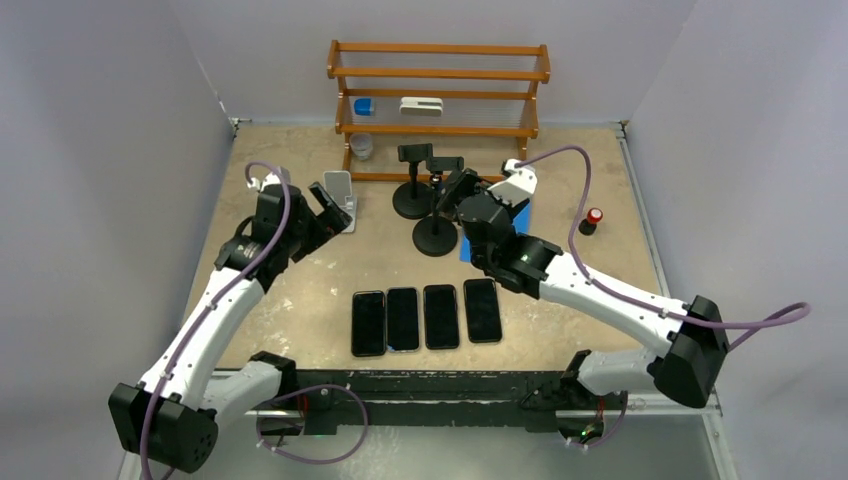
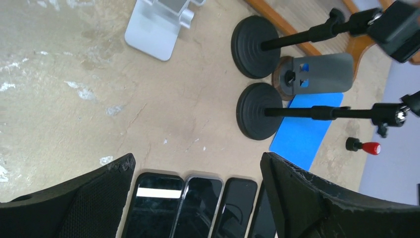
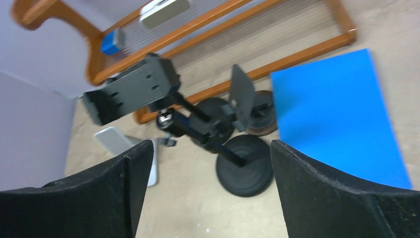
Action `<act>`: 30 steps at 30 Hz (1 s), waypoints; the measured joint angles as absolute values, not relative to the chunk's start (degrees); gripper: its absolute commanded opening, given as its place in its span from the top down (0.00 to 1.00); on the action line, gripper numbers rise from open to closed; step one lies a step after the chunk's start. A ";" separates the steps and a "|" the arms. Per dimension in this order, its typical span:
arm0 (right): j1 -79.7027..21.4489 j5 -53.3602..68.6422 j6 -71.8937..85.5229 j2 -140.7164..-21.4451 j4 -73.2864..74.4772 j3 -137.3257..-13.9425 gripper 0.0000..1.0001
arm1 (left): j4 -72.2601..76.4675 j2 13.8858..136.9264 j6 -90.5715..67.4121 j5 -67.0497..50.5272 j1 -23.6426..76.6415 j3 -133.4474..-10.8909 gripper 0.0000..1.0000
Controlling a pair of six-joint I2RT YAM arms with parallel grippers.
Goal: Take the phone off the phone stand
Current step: Reset both arms
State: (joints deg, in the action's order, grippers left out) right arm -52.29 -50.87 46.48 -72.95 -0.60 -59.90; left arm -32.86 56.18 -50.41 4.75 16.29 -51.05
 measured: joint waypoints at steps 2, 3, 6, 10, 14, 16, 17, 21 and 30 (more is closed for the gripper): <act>-52.29 -54.15 46.33 -73.89 0.27 -60.49 0.08 | -34.70 57.84 -49.91 5.17 16.34 -54.35 0.00; -52.27 -55.00 45.63 -73.73 0.23 -60.23 0.08 | -35.16 58.15 -49.25 5.30 16.34 -55.42 0.00; -52.07 -55.37 41.56 -69.84 -4.93 -56.47 0.08 | -34.63 57.14 -45.39 4.91 16.36 -56.53 0.00; -52.05 -52.45 34.54 -59.53 -13.47 -49.25 0.08 | -30.33 50.72 -39.05 1.69 16.49 -53.01 0.00; -51.99 -47.99 27.92 -49.63 -20.67 -45.50 0.08 | -27.07 46.68 -34.63 -1.54 16.56 -52.25 0.00; -51.99 -45.52 25.74 -46.37 -23.38 -44.45 0.08 | -26.09 46.89 -33.08 -2.02 16.58 -52.82 0.00; -51.99 -44.60 24.93 -45.15 -24.34 -43.88 0.08 | -25.67 47.29 -32.47 -2.20 16.58 -52.93 0.00; -51.99 -42.00 22.85 -41.25 -26.30 -41.01 0.08 | -24.25 48.21 -30.13 -4.47 16.53 -51.57 0.00; -51.99 -41.01 21.69 -37.89 -27.03 -36.93 0.08 | -22.87 41.25 -27.77 -8.21 16.53 -48.73 0.00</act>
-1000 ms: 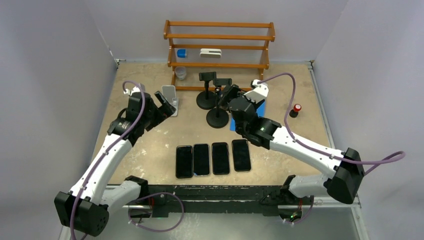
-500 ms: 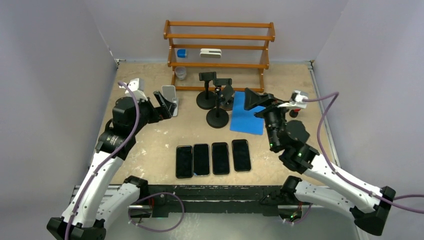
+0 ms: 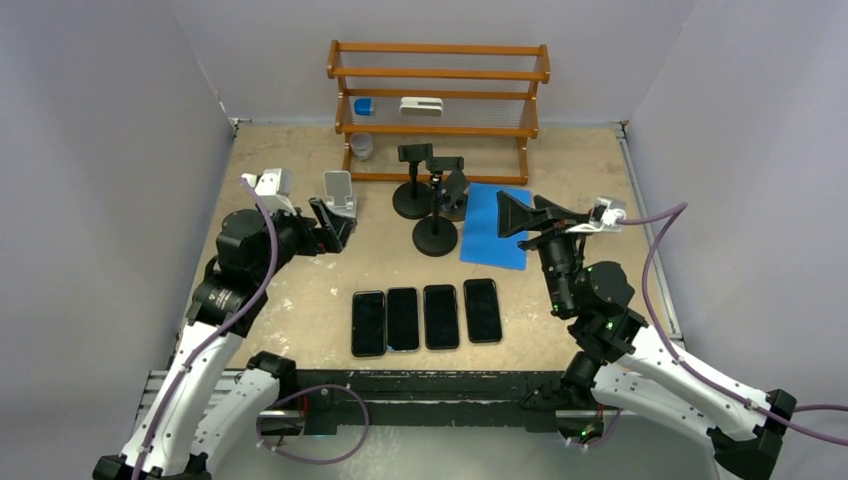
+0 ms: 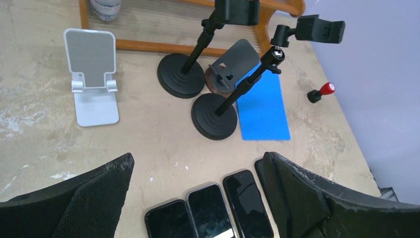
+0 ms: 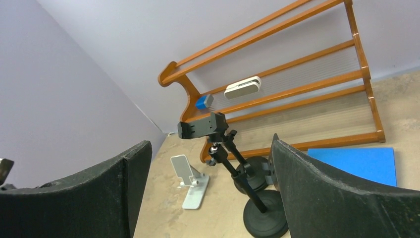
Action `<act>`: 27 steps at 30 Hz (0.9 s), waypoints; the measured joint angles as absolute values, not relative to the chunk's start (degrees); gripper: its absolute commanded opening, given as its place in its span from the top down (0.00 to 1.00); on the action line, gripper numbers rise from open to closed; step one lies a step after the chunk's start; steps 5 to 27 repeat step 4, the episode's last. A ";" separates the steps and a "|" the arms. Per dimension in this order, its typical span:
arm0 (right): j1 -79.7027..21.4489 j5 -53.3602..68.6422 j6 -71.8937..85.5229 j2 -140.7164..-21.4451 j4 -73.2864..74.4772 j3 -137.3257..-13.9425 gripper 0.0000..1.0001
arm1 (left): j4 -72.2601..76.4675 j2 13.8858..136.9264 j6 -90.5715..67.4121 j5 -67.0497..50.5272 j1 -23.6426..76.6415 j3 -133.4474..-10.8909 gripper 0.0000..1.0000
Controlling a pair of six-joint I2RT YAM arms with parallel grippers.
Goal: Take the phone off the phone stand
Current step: Reset both arms
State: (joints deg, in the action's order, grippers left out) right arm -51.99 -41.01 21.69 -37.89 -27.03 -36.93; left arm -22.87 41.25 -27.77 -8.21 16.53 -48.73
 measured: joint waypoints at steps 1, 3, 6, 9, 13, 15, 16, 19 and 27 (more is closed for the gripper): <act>-51.99 -41.01 21.65 -38.04 -27.00 -36.93 0.08 | -22.70 41.01 -27.75 -8.40 16.53 -48.73 0.00; -51.99 -41.08 21.61 -38.52 -26.98 -36.95 0.08 | -22.41 40.77 -27.62 -8.71 16.53 -48.73 0.00; -51.99 -41.15 21.58 -38.65 -26.94 -36.93 0.08 | -22.24 40.82 -27.57 -8.78 16.53 -48.73 0.00; -51.99 -41.15 21.58 -38.65 -26.94 -36.93 0.08 | -22.24 40.82 -27.57 -8.78 16.53 -48.73 0.00; -51.99 -41.15 21.58 -38.65 -26.94 -36.93 0.08 | -22.24 40.82 -27.57 -8.78 16.53 -48.73 0.00; -51.99 -41.15 21.58 -38.65 -26.94 -36.93 0.08 | -22.24 40.82 -27.57 -8.78 16.53 -48.73 0.00; -51.99 -41.15 21.58 -38.65 -26.94 -36.93 0.08 | -22.24 40.82 -27.57 -8.78 16.53 -48.73 0.00; -51.99 -41.15 21.58 -38.65 -26.94 -36.93 0.08 | -22.24 40.82 -27.57 -8.78 16.53 -48.73 0.00; -51.99 -41.15 21.58 -38.65 -26.94 -36.93 0.08 | -22.24 40.82 -27.57 -8.78 16.53 -48.73 0.00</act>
